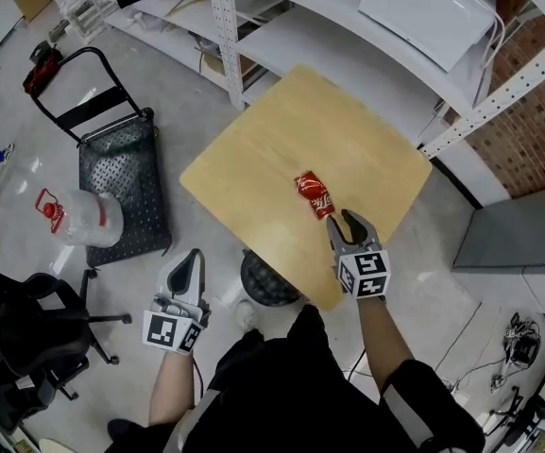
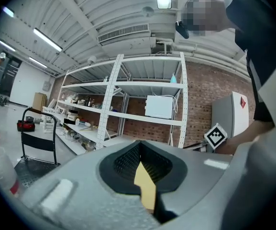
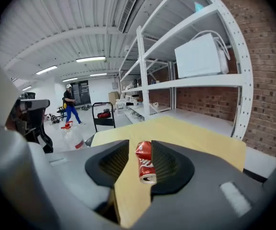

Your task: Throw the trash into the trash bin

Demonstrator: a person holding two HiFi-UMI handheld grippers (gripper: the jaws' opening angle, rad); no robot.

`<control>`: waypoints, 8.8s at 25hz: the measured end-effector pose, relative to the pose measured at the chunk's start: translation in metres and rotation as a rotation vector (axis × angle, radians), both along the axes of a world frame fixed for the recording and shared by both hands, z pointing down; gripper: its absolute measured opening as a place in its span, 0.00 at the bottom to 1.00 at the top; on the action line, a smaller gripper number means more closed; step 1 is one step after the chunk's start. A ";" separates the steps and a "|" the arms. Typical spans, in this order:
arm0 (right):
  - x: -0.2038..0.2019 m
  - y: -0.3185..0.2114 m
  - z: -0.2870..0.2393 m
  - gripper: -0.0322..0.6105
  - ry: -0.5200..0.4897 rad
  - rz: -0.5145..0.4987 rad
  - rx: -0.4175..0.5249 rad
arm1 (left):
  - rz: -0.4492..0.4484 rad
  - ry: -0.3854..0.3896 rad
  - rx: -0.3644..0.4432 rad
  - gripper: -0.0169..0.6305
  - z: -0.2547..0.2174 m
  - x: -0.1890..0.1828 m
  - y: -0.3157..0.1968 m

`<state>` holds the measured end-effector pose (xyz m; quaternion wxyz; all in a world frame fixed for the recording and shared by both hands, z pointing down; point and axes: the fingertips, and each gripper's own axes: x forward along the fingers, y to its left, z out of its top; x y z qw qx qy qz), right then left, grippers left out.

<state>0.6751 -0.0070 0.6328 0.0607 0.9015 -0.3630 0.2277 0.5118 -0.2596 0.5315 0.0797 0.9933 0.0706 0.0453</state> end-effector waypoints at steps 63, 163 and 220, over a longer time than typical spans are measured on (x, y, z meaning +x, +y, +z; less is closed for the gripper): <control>-0.162 -0.180 -0.021 0.53 0.007 -0.869 -0.154 | -0.836 0.116 0.065 0.03 -0.060 -0.281 0.033; -1.269 0.314 0.026 0.53 0.169 -3.449 -0.204 | -3.290 -0.065 0.021 0.03 0.025 -0.964 0.778; -1.378 0.451 0.312 0.51 1.206 -3.529 -0.765 | -3.394 0.353 -0.611 0.03 0.186 -1.114 0.860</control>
